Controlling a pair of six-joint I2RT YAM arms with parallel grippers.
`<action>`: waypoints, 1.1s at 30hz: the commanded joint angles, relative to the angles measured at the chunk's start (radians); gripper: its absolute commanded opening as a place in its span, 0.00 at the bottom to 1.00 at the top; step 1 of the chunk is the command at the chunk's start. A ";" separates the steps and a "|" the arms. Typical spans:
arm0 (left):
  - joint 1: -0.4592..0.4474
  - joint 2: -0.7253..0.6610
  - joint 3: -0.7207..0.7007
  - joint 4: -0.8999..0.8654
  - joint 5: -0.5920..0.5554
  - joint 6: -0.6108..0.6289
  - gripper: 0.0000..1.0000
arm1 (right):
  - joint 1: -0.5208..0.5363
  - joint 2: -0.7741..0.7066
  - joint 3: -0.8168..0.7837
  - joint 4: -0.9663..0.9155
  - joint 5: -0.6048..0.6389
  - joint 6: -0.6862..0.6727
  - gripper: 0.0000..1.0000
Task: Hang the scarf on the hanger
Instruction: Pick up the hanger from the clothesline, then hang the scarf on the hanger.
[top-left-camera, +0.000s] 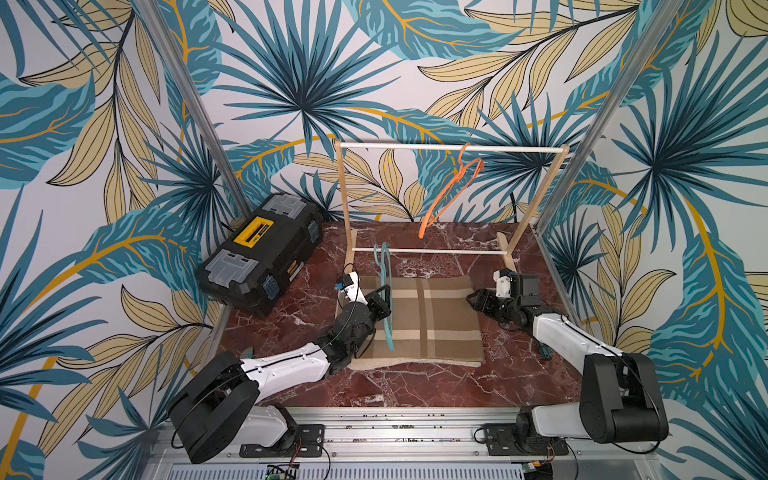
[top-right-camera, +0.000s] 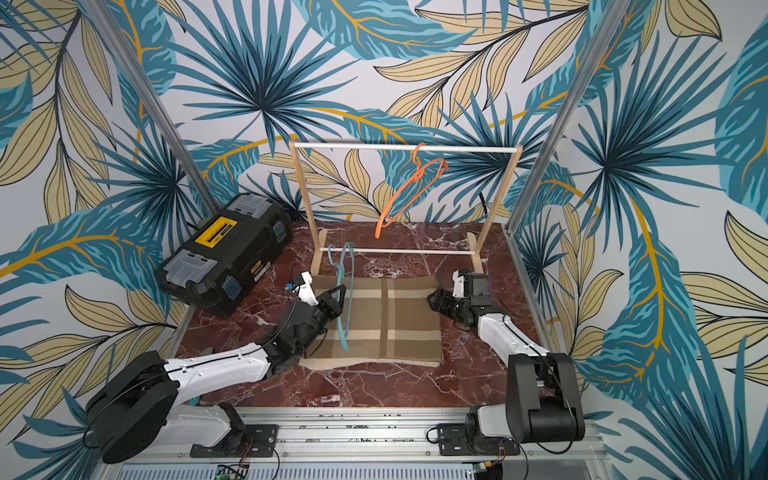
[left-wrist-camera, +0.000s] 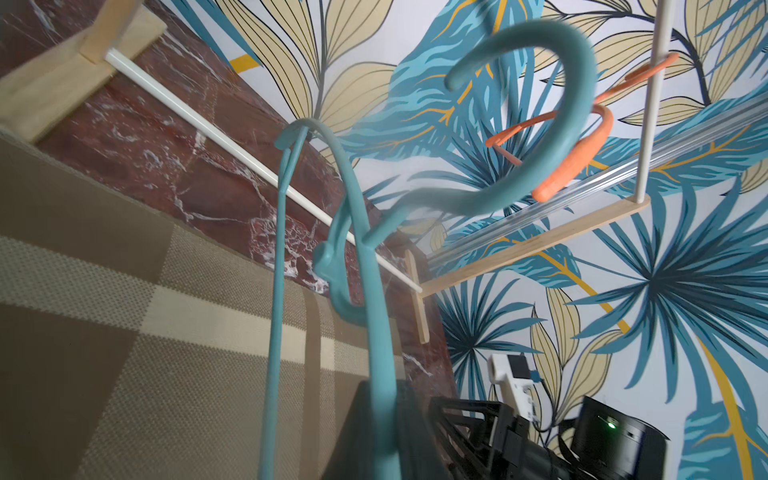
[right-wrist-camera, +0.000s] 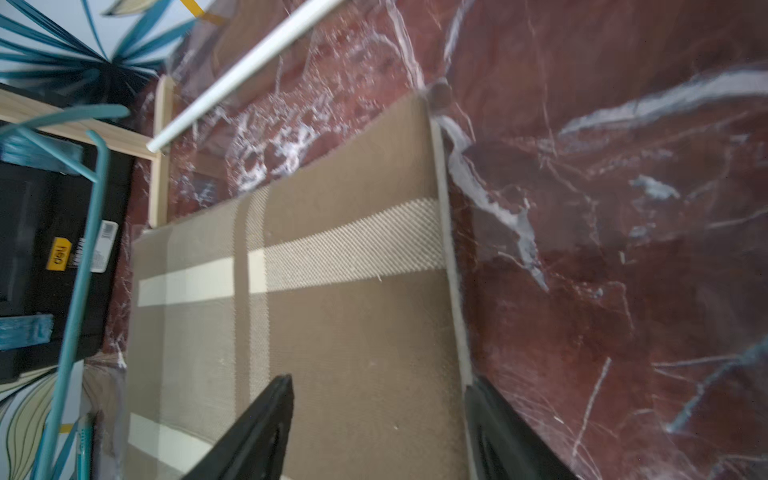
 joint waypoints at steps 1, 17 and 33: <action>-0.073 -0.021 -0.067 0.154 -0.055 0.009 0.00 | 0.003 0.017 -0.064 0.034 -0.014 0.000 0.61; -0.239 0.102 -0.165 0.273 -0.312 -0.035 0.00 | 0.022 -0.064 -0.110 -0.006 0.000 -0.031 0.27; -0.241 0.248 -0.170 0.272 -0.283 -0.091 0.00 | 0.099 -0.121 -0.027 -0.073 -0.079 -0.040 0.00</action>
